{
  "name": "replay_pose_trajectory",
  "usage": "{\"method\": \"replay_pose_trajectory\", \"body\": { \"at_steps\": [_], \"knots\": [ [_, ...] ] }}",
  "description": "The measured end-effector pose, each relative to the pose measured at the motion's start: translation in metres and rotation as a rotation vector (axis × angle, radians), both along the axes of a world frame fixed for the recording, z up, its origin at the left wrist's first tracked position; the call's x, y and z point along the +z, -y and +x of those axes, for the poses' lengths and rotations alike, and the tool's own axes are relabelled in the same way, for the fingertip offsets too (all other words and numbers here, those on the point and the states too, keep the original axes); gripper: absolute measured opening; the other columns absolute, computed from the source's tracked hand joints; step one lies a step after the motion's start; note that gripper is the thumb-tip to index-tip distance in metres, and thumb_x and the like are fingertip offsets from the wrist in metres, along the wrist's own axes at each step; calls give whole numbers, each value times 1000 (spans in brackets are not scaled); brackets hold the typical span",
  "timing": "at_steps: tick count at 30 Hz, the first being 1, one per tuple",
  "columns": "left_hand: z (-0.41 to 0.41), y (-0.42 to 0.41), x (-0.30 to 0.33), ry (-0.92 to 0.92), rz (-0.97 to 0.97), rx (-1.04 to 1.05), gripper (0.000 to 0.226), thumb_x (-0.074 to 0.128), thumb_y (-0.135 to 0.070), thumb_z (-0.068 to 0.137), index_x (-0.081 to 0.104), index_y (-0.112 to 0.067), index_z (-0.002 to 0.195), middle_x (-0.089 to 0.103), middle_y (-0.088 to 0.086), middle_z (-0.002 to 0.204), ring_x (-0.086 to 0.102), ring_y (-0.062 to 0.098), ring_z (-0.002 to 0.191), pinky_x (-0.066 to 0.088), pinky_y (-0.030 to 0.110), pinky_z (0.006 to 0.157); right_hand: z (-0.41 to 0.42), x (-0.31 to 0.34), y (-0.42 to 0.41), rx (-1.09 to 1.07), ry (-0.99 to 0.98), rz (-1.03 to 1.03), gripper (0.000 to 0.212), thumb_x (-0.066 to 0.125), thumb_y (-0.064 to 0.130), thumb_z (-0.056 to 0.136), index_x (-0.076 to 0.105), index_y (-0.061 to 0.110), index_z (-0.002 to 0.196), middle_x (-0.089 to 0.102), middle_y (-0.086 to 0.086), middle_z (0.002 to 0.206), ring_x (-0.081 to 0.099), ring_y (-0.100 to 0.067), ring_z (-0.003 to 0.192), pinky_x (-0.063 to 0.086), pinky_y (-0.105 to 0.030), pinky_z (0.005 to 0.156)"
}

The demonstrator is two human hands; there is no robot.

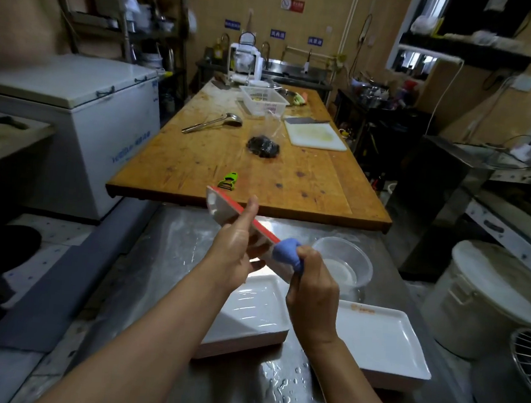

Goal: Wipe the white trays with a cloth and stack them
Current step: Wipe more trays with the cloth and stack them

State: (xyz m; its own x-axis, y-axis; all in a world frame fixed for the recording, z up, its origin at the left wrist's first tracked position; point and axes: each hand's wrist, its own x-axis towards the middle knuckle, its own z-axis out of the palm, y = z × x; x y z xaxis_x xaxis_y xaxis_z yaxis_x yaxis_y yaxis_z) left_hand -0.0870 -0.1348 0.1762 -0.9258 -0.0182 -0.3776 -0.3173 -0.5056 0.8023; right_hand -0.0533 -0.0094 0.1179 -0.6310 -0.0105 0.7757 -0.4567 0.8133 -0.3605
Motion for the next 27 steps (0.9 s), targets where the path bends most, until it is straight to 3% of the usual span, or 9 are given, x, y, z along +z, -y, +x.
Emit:
{"method": "replay_pose_trajectory", "body": {
  "at_steps": [2,5,7,10,12,15,19,23,27],
  "knots": [
    [1,3,-5,21,55,60,21,54,-33,93,52,-13,89,55,10,77,57,23,73,48,36,64,4,-3,-2,81,-35,45,55,73,-17,65,46,9,103,69,-17,86,69,-30,75,58,-34,62],
    [4,9,-18,24,191,138,10,43,-11,99,52,-6,97,59,14,81,59,23,71,50,37,60,10,-10,-8,217,9,116,55,74,-14,66,46,9,107,66,-18,105,66,-31,97,56,-38,83],
    [8,16,-26,-32,198,122,16,41,-8,99,56,-6,96,65,13,78,65,21,68,54,36,57,14,-15,-14,312,138,158,47,67,0,76,49,10,118,57,-17,125,55,-28,117,47,-35,98],
    [12,25,-36,-119,171,60,16,43,-9,97,59,-12,95,71,6,72,68,16,64,57,32,59,17,-14,-19,404,423,118,50,50,20,89,41,14,138,30,-3,150,29,-13,139,20,-20,113],
    [16,26,-39,-152,158,10,17,44,-10,96,60,-11,100,72,6,77,69,17,66,57,31,60,14,-7,-14,415,483,91,50,38,23,93,33,13,142,19,2,153,16,-9,143,8,-16,115],
    [22,24,-41,-208,151,-80,26,47,-9,92,60,-6,113,70,14,97,68,24,84,55,36,73,4,10,1,388,497,110,52,30,25,93,32,10,143,12,4,151,13,-10,143,4,-16,114],
    [28,27,-41,-265,84,-204,27,56,-17,80,65,-12,104,72,7,87,69,18,71,57,32,61,-12,36,13,404,522,174,56,28,27,88,31,18,144,16,-1,156,12,-15,145,6,-33,118],
    [29,36,-40,-270,46,-272,25,58,-19,74,66,-13,98,71,6,81,68,16,66,56,30,58,-28,54,21,476,570,210,61,27,25,82,35,26,142,19,3,156,10,-16,145,5,-35,117],
    [32,40,-40,-267,22,-319,24,56,-18,74,62,-11,96,67,8,80,66,16,64,57,31,59,-43,58,24,490,542,209,55,31,17,85,46,16,137,34,-6,150,25,-21,140,8,-21,113]
  ]
}}
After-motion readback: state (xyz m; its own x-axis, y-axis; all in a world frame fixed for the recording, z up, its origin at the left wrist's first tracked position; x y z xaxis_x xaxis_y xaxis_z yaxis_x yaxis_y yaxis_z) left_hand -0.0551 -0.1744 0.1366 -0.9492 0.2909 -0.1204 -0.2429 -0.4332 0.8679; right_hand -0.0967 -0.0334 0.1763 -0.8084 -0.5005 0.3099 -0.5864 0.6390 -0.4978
